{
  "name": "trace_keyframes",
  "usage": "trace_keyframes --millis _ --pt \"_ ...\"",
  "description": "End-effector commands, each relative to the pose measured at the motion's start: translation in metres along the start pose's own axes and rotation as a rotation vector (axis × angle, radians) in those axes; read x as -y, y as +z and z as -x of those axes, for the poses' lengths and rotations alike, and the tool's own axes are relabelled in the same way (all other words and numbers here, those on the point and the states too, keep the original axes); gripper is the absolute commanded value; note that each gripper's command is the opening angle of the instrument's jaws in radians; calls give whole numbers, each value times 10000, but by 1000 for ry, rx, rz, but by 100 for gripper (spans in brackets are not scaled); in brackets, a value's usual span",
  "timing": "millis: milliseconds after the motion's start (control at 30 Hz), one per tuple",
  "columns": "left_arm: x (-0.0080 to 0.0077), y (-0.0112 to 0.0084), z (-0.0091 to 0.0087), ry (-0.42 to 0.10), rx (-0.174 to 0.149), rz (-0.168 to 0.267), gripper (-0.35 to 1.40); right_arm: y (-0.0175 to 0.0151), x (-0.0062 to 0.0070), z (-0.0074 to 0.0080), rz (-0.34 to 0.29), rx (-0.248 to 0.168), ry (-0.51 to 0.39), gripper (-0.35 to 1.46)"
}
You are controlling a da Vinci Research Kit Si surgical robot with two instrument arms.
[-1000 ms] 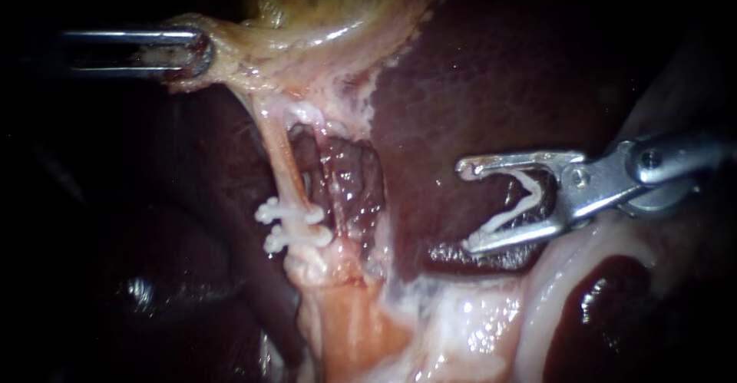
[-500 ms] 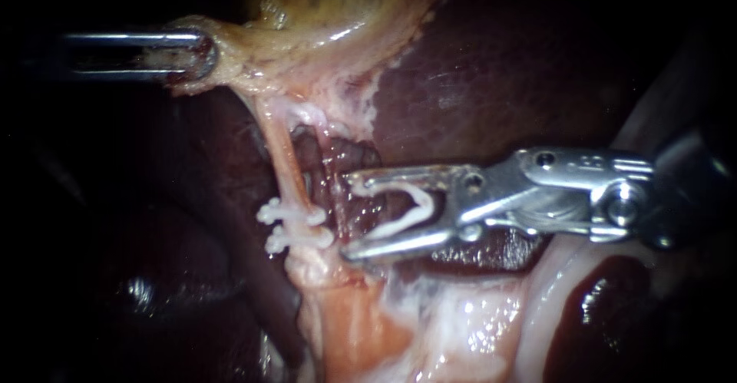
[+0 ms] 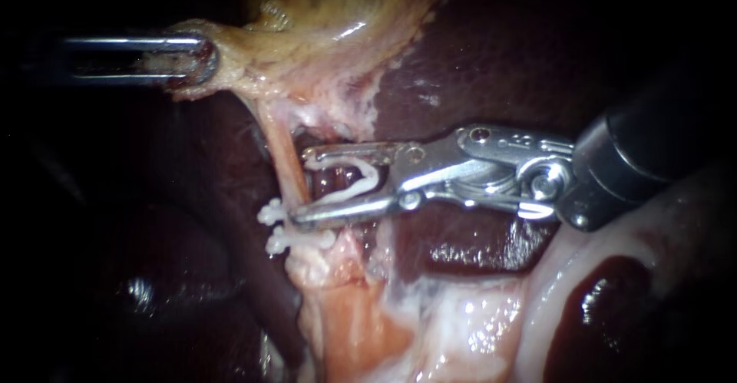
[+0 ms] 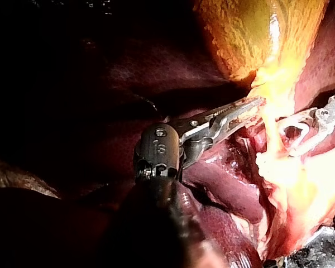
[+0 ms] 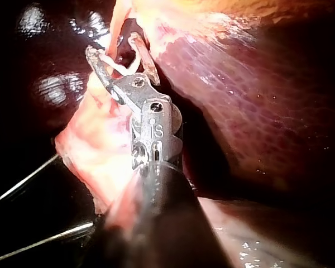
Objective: Clipping third clip left tube
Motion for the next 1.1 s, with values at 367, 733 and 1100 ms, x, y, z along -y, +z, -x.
trace_keyframes --millis 367,733,1100 --pt "0 2 0 0 0 0 -35 41 -8 -15 -42 -58 3 50" --pt "-1 2 0 0 0 -1 -35 63 -11 -27 -53 -106 7 50" --pt "-1 3 0 0 1 2 -35 57 -14 -47 -37 -161 19 50"
